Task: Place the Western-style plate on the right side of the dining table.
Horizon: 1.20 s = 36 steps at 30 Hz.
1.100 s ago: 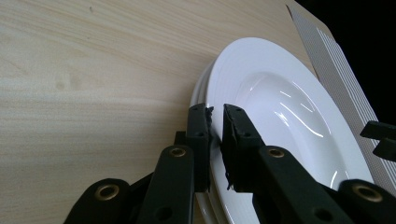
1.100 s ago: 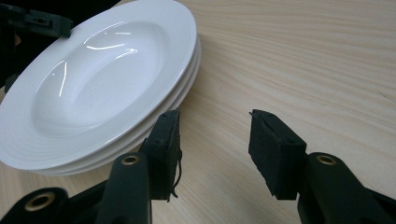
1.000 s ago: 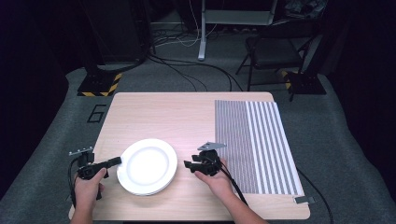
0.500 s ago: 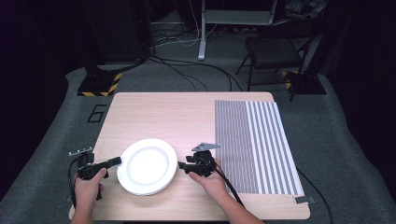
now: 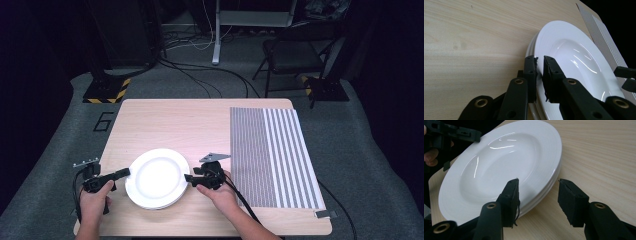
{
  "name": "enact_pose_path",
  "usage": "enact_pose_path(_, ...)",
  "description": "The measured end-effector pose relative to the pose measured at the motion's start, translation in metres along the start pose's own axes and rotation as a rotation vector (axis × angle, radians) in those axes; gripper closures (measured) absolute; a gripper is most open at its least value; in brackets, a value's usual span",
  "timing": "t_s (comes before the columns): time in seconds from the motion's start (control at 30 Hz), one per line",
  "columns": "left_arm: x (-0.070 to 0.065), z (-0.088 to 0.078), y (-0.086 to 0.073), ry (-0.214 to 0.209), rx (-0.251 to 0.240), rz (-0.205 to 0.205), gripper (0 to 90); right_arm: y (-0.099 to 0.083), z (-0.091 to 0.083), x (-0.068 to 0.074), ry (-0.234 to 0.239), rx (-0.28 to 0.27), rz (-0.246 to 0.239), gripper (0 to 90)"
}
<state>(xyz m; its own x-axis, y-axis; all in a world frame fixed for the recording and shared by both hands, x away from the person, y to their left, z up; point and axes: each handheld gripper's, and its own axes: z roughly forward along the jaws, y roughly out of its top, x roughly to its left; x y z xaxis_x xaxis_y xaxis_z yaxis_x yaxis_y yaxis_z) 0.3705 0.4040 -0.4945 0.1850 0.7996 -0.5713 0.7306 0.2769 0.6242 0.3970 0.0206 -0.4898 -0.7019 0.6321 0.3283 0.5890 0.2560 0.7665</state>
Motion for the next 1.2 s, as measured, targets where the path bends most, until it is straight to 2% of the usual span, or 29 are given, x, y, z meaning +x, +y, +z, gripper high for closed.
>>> enact_pose_path(0.33, 0.000, 0.000, 0.000, -0.003, -0.002, -0.010, 81.3, -0.004, 0.008, 0.006, 0.022, 0.030, 0.008, 49.1)
enact_pose_path(0.5, 0.001, 0.001, 0.000, -0.006, -0.003, -0.003, 81.3, -0.005, 0.010, 0.006, 0.040, 0.037, 0.039, 48.9)
enact_pose_path(0.73, 0.002, 0.001, 0.000, -0.012, -0.009, -0.011, 81.3, -0.005, 0.011, 0.008, 0.026, 0.038, 0.032, 48.7)
enact_pose_path(0.9, 0.003, 0.002, 0.000, -0.025, -0.016, -0.027, 81.4, -0.004, 0.010, 0.010, 0.019, 0.042, 0.043, 49.8)
enact_pose_path(1.2, 0.003, 0.003, 0.000, -0.038, -0.009, -0.026, 81.2, -0.002, 0.007, 0.010, 0.021, 0.031, 0.063, 50.2)
